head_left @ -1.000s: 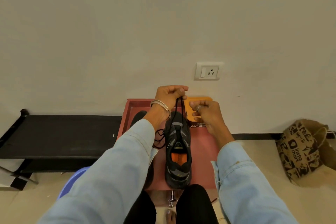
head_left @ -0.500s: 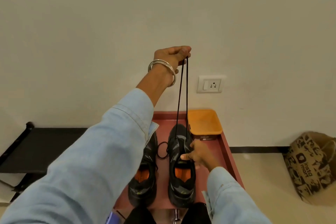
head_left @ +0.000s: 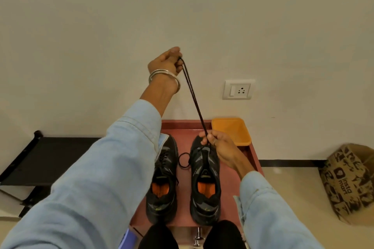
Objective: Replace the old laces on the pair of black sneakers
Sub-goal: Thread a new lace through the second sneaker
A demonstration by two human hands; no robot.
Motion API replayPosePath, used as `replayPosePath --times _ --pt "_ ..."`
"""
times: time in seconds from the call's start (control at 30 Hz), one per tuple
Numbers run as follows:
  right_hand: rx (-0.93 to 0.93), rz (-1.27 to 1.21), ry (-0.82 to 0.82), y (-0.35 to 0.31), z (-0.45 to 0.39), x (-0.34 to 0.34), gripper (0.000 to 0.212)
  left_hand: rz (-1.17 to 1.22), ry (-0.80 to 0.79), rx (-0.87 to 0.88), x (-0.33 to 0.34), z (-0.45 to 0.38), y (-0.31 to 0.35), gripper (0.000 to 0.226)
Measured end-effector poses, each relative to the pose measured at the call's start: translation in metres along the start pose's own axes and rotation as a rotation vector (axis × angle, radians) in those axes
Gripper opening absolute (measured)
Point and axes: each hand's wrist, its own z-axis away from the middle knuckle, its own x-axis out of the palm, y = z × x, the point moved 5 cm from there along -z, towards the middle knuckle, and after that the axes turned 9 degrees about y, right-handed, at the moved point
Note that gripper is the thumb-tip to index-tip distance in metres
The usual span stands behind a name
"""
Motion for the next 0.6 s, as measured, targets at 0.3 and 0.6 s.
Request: replayPosePath --times 0.3,0.6 --pt "0.001 0.088 0.157 0.018 -0.026 -0.018 0.028 -1.354 0.117 -0.165 -0.106 -0.018 -0.127 0.028" --pt "0.026 0.117 0.15 0.002 -0.033 -0.004 0.028 -1.117 -0.27 -0.236 -0.101 0.074 -0.249 0.039"
